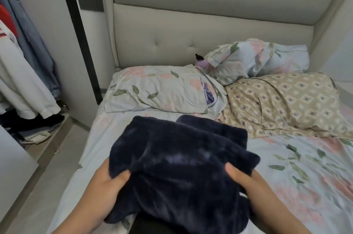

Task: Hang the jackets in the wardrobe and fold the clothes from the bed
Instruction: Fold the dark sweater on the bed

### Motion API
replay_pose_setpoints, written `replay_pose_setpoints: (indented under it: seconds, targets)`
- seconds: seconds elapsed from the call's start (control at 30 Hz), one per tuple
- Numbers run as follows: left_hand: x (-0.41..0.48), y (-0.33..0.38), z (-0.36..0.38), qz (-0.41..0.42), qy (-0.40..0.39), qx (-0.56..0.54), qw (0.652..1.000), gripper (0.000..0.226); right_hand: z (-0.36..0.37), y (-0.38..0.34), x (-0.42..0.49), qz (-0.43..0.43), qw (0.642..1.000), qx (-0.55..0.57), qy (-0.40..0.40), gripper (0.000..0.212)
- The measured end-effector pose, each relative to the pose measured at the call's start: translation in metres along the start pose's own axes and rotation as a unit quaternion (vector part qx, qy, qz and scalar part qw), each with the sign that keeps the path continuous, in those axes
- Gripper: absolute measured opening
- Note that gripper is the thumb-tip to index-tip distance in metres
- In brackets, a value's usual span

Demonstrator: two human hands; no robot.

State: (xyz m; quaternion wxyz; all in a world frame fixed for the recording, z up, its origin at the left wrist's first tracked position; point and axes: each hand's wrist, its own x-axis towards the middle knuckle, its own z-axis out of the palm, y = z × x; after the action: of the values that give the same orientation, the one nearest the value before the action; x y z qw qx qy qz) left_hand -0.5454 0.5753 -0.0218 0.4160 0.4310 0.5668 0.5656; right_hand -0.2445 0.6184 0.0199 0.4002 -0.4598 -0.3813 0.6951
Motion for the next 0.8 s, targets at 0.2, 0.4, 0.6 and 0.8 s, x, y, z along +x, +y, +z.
replay_pose_setpoints:
  seconds: [0.2, 0.4, 0.6, 0.8]
  targets:
    - [0.089, -0.017, 0.020, -0.072, -0.012, 0.035, 0.997, 0.037, 0.003, -0.007, 0.121, 0.126, 0.986, 0.094, 0.059, 0.044]
    - [0.095, -0.057, 0.004, -0.221, -0.015, -0.086, 0.971, 0.024, -0.014, 0.042, 0.130, 0.128, 0.983, 0.082, 0.107, 0.075]
    - [0.020, -0.088, -0.016, -0.240, -0.093, -0.073, 0.964, 0.051, -0.023, 0.081, 0.049, 0.020, 0.979, -0.203, 0.024, 0.070]
    - [0.027, -0.068, 0.027, -0.173, -0.085, 0.087, 0.977, 0.027, 0.018, 0.082, 0.059, 0.008, 0.962, -0.247, 0.118, 0.056]
